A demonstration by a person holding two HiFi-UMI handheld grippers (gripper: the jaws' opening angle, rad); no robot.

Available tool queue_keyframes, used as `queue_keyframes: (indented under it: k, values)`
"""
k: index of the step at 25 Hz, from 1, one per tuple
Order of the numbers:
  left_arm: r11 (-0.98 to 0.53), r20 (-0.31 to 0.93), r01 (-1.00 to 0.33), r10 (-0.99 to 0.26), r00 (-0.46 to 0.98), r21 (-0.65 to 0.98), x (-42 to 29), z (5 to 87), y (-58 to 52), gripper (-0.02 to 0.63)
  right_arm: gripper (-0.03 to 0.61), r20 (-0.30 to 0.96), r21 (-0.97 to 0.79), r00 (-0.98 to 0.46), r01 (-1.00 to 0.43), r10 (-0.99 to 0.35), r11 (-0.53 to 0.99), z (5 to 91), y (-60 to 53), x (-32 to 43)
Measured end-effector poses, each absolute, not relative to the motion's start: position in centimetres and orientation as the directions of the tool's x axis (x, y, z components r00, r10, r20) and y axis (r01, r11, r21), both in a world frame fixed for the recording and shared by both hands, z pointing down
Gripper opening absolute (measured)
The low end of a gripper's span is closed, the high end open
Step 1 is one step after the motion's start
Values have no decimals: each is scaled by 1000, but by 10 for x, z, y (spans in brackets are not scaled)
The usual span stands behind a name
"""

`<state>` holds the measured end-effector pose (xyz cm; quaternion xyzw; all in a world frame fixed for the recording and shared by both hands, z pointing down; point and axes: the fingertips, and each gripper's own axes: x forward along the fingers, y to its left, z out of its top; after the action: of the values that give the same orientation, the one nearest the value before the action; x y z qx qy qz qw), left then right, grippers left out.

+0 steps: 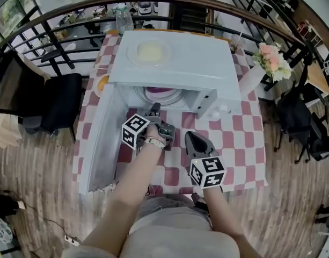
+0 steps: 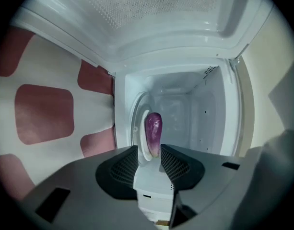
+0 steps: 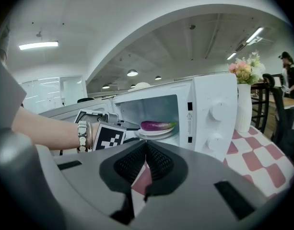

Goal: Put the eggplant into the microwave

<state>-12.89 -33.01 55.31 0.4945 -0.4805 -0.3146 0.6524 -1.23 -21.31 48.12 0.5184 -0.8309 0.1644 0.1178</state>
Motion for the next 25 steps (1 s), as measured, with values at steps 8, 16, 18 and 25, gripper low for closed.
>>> queue_keyframes:
  k: [8,16,18,25]
  values:
    - [240,257,-90,-912,320,967,-135,523,-309,4,25,320,-132,-461,-887,-828,443,460,-208,-20]
    - [121,157,-125,-925,347,985,-135,487,-291,2,24,259,-113,-454,-891,-853,440,438,-209,-24]
    - [93,135,-131,-923,361,987,-134,480,-286,2,23,246,-101,-455,-890,-856,445,434,-209,-25]
    - [11,57,-125,-927,370,992,-127,455,-275,2,23,210,-92,-442,-897,-872,432,423,-212,-24]
